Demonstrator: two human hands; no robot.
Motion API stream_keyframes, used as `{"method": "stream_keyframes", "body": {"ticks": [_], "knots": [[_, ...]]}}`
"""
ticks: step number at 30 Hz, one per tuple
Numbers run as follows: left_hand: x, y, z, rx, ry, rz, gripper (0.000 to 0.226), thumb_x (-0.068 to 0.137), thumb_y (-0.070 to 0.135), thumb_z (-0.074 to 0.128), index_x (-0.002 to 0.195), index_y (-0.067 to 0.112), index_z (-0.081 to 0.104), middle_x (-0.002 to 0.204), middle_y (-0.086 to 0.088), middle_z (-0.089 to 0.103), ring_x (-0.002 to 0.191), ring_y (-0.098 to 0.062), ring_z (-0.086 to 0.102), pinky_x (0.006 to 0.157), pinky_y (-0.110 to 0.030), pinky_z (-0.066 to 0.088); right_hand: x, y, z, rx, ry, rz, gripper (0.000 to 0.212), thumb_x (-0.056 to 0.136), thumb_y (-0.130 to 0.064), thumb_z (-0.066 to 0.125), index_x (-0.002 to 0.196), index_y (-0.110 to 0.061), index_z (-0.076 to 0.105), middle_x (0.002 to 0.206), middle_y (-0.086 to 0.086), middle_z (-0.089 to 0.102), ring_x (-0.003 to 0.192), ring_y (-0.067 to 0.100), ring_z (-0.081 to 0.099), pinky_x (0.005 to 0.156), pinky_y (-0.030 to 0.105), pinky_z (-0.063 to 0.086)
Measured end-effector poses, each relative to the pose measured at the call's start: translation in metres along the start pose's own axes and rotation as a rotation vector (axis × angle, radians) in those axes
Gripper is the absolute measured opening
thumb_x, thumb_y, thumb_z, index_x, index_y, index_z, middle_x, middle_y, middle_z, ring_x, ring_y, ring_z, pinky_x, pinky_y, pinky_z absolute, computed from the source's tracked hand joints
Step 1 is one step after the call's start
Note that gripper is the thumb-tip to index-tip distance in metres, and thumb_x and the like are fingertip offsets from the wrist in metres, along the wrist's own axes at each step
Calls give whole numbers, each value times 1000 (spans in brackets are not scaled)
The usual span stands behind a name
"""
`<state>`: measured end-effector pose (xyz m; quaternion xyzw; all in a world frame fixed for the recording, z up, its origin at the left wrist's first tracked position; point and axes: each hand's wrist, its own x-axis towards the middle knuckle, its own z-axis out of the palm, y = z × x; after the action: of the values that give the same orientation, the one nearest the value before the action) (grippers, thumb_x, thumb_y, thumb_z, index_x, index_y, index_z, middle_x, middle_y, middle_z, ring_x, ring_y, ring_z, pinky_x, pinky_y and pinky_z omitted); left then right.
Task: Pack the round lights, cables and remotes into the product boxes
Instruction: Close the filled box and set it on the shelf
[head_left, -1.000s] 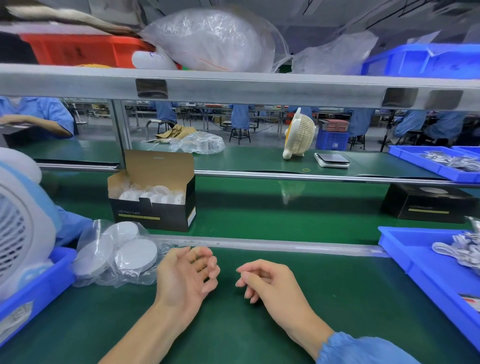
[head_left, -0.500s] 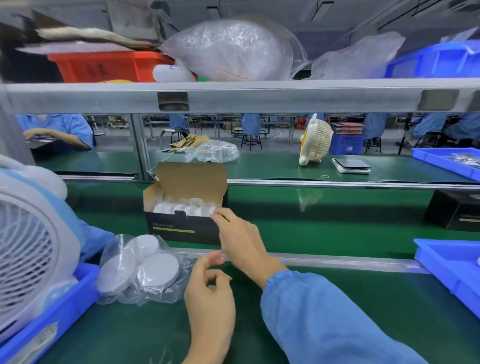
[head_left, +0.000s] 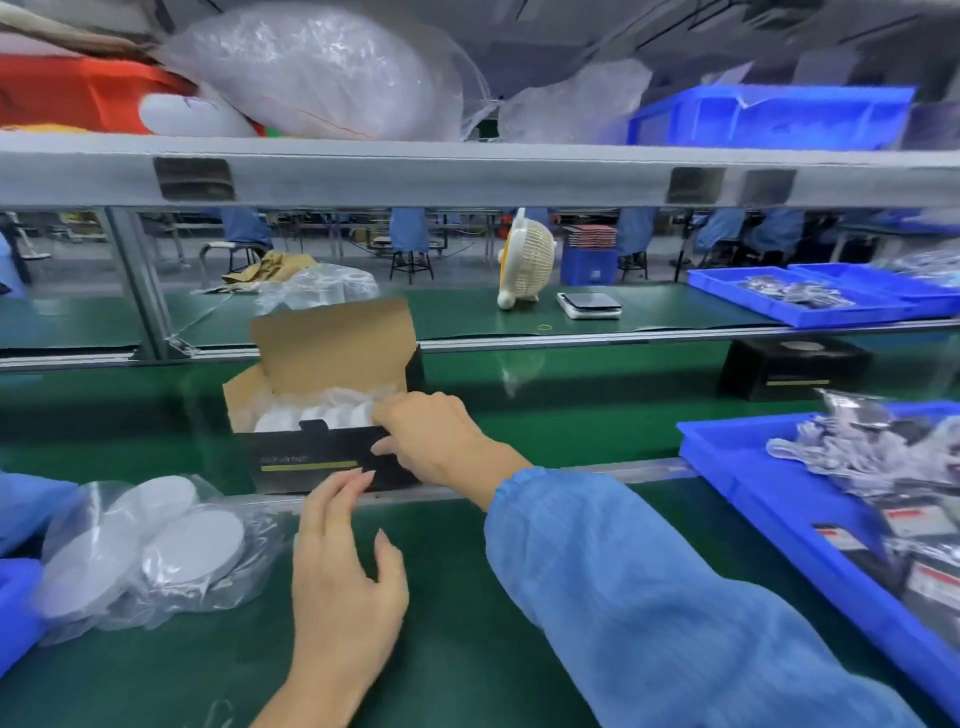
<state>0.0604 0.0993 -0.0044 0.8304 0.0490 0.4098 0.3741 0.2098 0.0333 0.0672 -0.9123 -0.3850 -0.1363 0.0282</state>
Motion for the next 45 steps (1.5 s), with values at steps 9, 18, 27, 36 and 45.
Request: {"method": "stream_keyframes", "body": {"ticks": [9, 18, 27, 36, 45], "knots": [[3, 32, 3, 669, -331, 596, 80, 91, 64, 45, 131, -4, 57, 123, -26, 61, 109, -44, 61, 97, -58, 46, -184, 77, -62, 214, 44, -93, 20, 93, -32, 64, 100, -14, 69, 94, 0, 67, 82, 18, 58, 71, 34, 48], [35, 67, 23, 753, -802, 252, 100, 65, 92, 45, 149, 49, 13, 142, 16, 38, 132, -13, 39, 100, -41, 39, -283, 227, -74, -64, -427, 784, 37, 92, -37, 60, 124, -18, 60, 122, 4, 63, 112, 25, 58, 95, 33, 46], [33, 60, 30, 727, -767, 247, 98, 60, 95, 37, 144, 46, 25, 133, 21, 42, 127, -11, 42, 94, -41, 38, -314, 233, -56, 424, -345, 998, 70, 75, -27, 82, 136, -22, 50, 88, -5, 62, 75, 8, 59, 65, 16, 43], [25, 54, 29, 712, -684, 317, 90, 67, 90, 42, 141, 40, 35, 136, 20, 48, 126, -10, 44, 100, -36, 36, -282, 183, -120, 390, 225, 750, 28, 85, -13, 74, 109, -26, 74, 80, -4, 65, 76, 11, 62, 72, 18, 45], [23, 55, 29, 733, -672, 400, 76, 71, 88, 42, 122, 33, 46, 119, 17, 56, 113, -12, 55, 87, -32, 37, -128, 39, -121, 484, 256, 42, 40, 85, 1, 66, 121, -17, 68, 108, 3, 73, 96, 16, 68, 89, 27, 51]]}}
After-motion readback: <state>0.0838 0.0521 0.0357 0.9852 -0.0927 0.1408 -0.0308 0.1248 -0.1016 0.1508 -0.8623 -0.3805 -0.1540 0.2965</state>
